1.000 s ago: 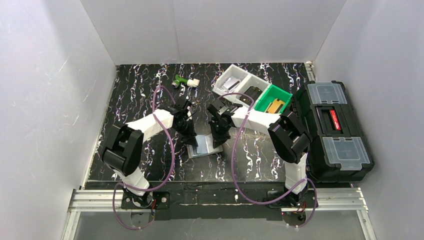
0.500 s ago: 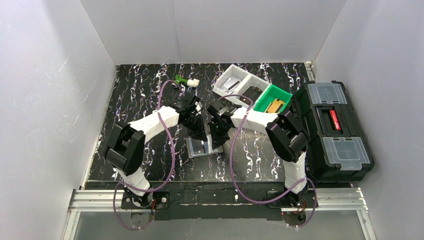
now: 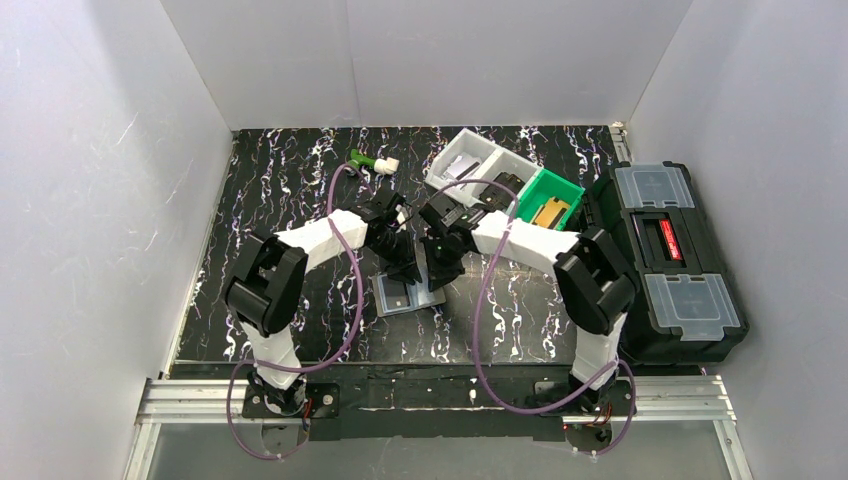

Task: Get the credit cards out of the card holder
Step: Remove the credit card from the card holder.

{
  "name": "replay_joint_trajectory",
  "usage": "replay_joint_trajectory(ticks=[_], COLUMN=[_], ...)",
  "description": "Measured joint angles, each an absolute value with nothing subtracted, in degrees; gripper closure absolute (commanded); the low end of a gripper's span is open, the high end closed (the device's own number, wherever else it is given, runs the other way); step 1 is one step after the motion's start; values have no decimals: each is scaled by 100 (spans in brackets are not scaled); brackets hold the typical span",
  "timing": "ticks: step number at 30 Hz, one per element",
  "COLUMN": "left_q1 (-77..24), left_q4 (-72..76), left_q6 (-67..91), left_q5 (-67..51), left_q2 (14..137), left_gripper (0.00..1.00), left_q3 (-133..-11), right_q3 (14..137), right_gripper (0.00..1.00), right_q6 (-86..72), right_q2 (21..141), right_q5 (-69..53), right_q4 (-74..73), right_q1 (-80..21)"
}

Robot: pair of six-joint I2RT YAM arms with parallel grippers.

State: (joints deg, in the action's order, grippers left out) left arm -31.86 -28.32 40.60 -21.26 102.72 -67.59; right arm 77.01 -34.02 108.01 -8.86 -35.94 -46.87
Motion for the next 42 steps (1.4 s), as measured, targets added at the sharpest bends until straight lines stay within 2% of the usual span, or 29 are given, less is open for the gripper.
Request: replay_joint_trajectory(ticks=[8,15,23,29,42], left_q1=[-3186,-3186,-3190,-3192,-3039], left_q4=[-2655,-2512,-2425,-2480,-3133], left_q6=[4062,4047,4021,3913,3592], left_q5=[-2401,-2641,-2775,-2790,-2335], left_q2=[10350,10580,10851,10855,10508], left_gripper=[57,50,38,34,36], left_q3=[-6825,-7041,-7083,-7247,-7408], right_q3=[7800,7813,7811,7811,7813], right_gripper=[90,90,90,90,89], right_q6=[-3363,-3291,-3253,-3251,-3232], right_q2=[9996,9773,9664,9664,9682], right_q5=[-604,-405,-314,-366,-816], right_q4=[-3874,-4106,-4211,-4206,-4136], right_q1=[-4683,-4683,-4683,-4683,-4683])
